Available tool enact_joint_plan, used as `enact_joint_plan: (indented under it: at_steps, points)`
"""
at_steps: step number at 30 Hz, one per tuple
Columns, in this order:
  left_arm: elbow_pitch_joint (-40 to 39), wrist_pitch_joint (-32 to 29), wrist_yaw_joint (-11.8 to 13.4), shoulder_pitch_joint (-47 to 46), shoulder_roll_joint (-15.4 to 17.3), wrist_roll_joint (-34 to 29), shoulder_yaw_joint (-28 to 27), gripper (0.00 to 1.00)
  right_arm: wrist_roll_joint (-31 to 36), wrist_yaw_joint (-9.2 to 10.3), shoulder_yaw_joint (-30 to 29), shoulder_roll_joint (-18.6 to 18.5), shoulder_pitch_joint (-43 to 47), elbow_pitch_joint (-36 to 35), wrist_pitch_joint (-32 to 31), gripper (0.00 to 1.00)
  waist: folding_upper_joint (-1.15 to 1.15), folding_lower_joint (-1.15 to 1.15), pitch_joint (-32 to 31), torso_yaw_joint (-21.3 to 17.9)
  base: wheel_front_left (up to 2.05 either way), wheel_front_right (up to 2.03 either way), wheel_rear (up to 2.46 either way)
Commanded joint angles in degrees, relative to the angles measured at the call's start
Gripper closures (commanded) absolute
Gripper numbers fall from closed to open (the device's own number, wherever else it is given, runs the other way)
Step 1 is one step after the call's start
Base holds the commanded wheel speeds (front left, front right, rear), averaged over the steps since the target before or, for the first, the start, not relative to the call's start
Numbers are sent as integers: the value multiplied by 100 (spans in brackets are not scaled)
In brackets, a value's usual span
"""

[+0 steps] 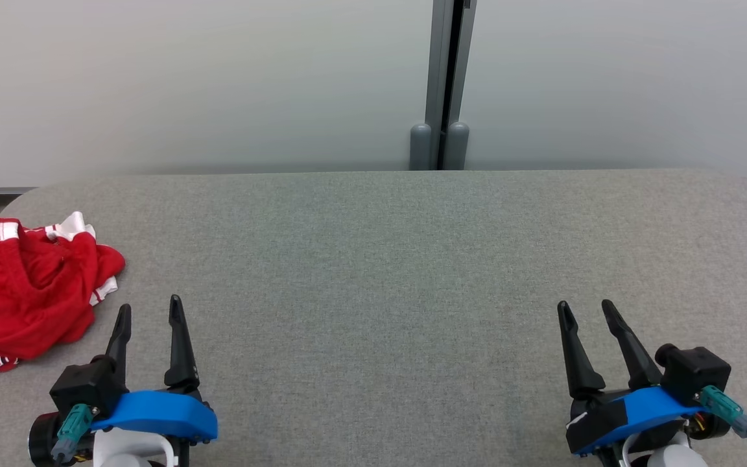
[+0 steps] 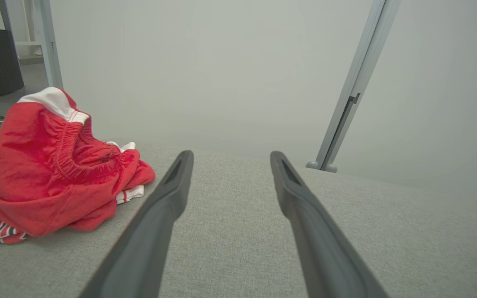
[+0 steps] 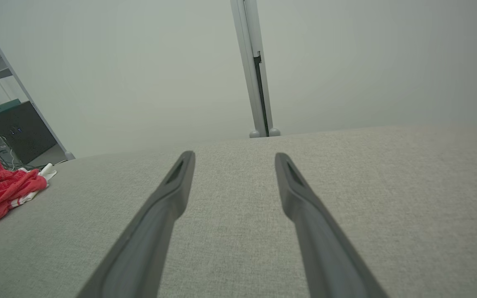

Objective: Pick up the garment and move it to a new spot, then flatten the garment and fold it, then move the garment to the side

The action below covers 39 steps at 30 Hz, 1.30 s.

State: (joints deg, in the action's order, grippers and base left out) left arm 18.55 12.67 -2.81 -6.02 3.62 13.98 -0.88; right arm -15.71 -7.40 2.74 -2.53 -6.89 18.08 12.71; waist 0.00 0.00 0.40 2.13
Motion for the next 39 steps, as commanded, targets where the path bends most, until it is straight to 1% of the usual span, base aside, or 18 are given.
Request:
enact_joint_plan:
  at_steps: [1,8,19,23,39]
  points:
    - [2,17,36,-87,50,-119,31,0,142,-14,11,-51,-113,14,72,0,0,0,-2,1,0,0,0]
    - [-6,28,73,-97,58,-356,46,0,498,-14,28,-52,-143,127,150,0,0,0,-5,17,0,0,0]
    - [6,64,149,-34,80,-636,60,0,837,-15,80,-55,-230,340,249,0,0,0,-25,29,0,0,0]
    - [4,43,165,-23,79,-556,58,0,694,-14,87,-54,-235,389,233,0,0,0,-21,24,0,0,0]
    - [-45,5,220,59,105,-433,80,0,611,-10,105,-53,-244,450,239,0,0,0,-18,6,0,0,0]
